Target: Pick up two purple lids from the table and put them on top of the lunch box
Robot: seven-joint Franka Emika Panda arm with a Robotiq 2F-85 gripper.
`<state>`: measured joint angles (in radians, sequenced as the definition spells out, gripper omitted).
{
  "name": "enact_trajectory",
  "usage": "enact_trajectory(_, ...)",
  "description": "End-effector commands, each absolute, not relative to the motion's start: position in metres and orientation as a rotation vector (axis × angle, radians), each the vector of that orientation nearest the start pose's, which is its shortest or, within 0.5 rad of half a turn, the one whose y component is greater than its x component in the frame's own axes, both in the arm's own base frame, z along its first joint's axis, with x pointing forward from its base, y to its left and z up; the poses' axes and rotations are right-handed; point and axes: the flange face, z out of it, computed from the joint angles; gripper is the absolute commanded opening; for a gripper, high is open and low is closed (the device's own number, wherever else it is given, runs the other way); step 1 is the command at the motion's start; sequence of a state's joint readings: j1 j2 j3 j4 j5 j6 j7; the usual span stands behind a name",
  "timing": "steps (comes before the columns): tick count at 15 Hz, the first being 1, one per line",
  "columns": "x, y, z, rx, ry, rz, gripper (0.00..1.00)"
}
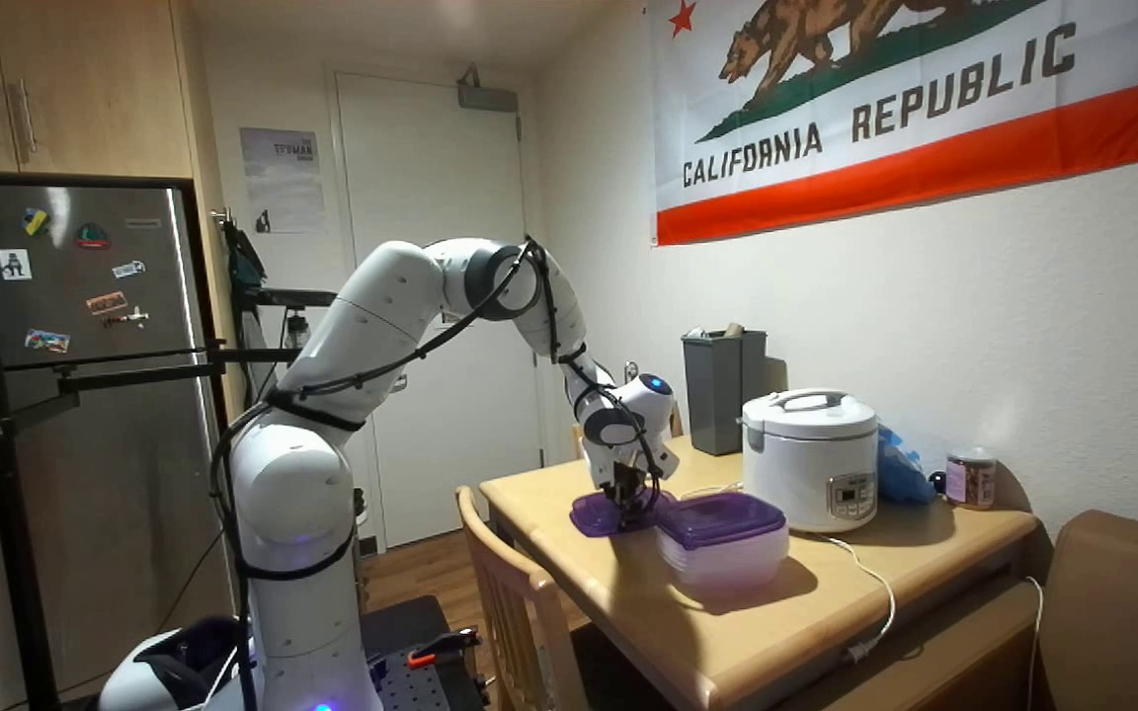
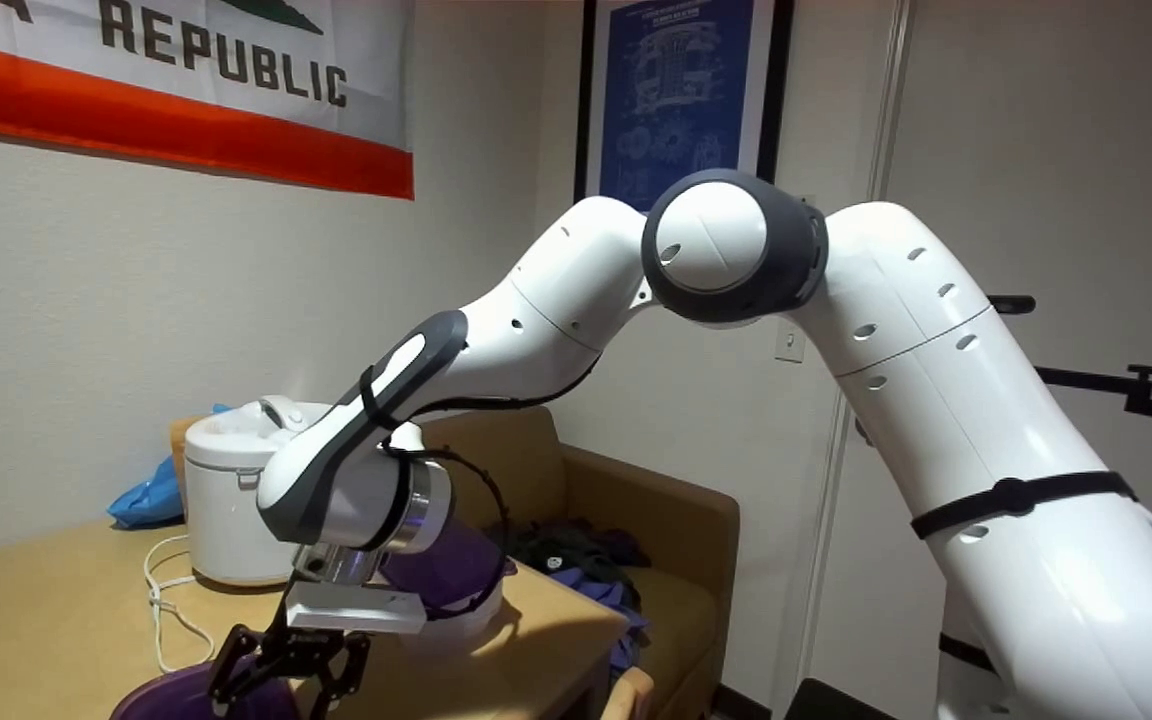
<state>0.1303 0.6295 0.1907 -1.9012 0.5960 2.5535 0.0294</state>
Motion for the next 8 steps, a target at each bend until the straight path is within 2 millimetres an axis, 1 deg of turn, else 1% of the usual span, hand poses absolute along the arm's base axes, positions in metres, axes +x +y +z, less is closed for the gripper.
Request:
enact_trajectory(1,0.5967,0.1928,0.1677,-2.687,0.370,0.080,1.00)
enact_trajectory(2,0.5953,0.1928,0.1667,-2.690,0.368,0.083,0.90)
enact_trajectory(3,0.5941,0.1922,0.1658,-2.690,0.369,0.086,0.74)
enact_trajectory(8,0.5905,0.1869,0.1643,-2.690,0.382,0.091,0.34)
